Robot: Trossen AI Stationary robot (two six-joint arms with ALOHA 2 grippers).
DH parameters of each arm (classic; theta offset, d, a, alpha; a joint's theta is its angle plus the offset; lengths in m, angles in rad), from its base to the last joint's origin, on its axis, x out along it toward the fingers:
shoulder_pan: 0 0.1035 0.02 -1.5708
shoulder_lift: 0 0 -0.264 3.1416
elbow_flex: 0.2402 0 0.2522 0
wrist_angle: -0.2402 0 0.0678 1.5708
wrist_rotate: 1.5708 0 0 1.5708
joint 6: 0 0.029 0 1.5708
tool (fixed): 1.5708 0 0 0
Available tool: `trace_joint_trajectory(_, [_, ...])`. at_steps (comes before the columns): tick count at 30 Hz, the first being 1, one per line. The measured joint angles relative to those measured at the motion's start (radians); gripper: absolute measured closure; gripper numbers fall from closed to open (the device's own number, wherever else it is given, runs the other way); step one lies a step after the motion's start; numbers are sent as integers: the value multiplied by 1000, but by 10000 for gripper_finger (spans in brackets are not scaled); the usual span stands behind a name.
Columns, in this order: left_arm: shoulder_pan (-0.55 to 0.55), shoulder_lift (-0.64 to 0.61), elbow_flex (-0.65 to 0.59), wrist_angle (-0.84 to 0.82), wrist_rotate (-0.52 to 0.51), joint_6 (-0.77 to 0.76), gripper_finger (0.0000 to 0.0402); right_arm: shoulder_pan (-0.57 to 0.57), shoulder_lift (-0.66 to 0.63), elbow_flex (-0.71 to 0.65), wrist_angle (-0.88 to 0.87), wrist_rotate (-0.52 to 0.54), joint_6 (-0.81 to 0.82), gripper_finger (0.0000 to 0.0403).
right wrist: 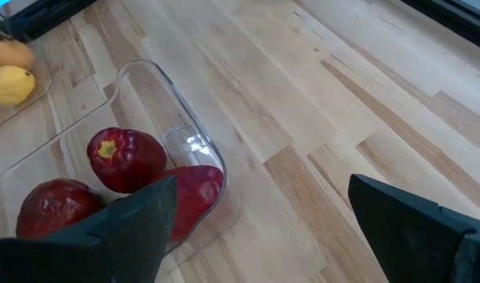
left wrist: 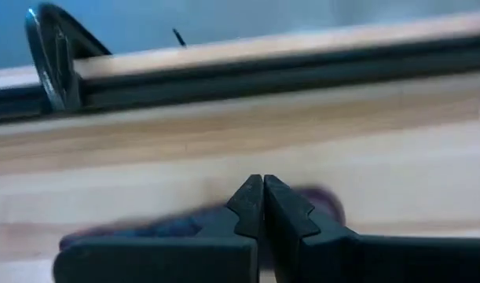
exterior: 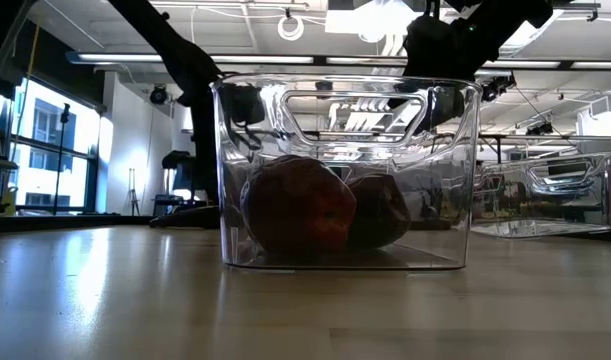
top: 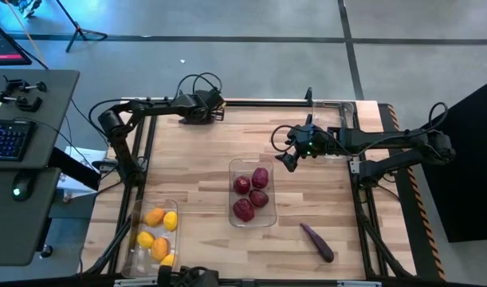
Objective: Sort produce into baskets
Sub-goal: Put the purple eggplant into the top right transparent bin
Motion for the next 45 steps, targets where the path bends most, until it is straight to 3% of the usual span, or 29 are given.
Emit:
trace_joint_trajectory(11, [-5,-1,-38,-9,-118,-62,401,0,0,0,0,-8,24,39])
trace_joint_trajectory(20, [5,0,-75,22,-117,-88,401,0,0,0,0,-22,23,39])
trace_joint_trajectory(35, [-59,0,-75,-79,26,-101,401,0,0,0,0,-37,44,39])
trace_joint_trajectory(38, [-109,0,-75,-120,29,-137,401,0,0,0,0,-37,43,39])
trace_joint_trajectory(42, [-202,-2,-87,-117,141,-202,401,0,0,0,0,-37,43,39])
trace_joint_trajectory(45, [-268,-2,-83,-103,155,-227,401,0,0,0,0,-36,37,39])
